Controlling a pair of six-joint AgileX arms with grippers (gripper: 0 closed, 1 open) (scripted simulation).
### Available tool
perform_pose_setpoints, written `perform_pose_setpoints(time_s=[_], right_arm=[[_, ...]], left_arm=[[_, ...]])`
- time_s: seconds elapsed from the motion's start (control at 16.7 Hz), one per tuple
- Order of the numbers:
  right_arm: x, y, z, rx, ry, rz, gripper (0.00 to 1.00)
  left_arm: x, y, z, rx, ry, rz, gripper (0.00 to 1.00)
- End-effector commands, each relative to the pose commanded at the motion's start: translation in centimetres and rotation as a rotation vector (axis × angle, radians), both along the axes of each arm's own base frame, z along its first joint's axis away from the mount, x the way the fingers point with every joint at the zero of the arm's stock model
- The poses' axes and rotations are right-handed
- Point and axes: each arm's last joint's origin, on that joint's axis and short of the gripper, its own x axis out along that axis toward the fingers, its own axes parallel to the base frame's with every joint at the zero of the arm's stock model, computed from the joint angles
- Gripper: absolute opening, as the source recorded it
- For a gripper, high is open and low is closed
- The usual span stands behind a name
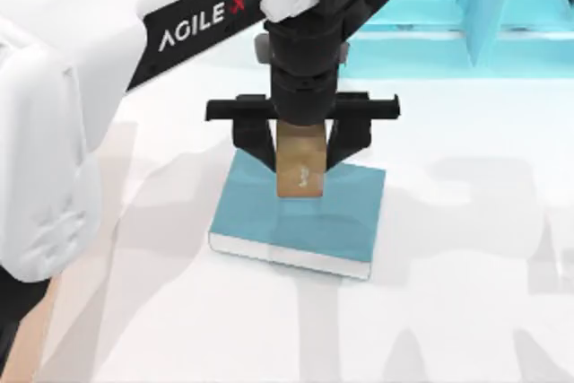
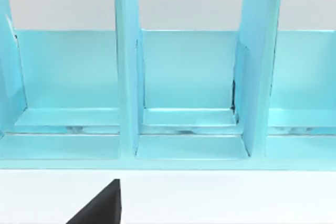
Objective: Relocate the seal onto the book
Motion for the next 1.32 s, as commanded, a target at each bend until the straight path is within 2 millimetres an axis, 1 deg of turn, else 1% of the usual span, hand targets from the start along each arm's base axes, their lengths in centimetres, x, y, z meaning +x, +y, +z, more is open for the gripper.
perform_pose_setpoints(time_s=[0.06, 0.84, 0.9, 1.32], right_arm=[[0.00, 0.00, 0.00, 0.000, 0.000, 0.000, 1.00], [0.00, 0.00, 0.00, 0.000, 0.000, 0.000, 1.00], [0.00, 0.00, 0.00, 0.000, 0.000, 0.000, 1.00], [0.00, 0.00, 0.00, 0.000, 0.000, 0.000, 1.00]], left_arm=[[0.00, 0.00, 0.00, 0.000, 0.000, 0.000, 0.00], [0.00, 0.00, 0.00, 0.000, 0.000, 0.000, 0.98], [0.00, 0.00, 0.00, 0.000, 0.000, 0.000, 1.00], [0.00, 0.00, 0.00, 0.000, 0.000, 0.000, 1.00]])
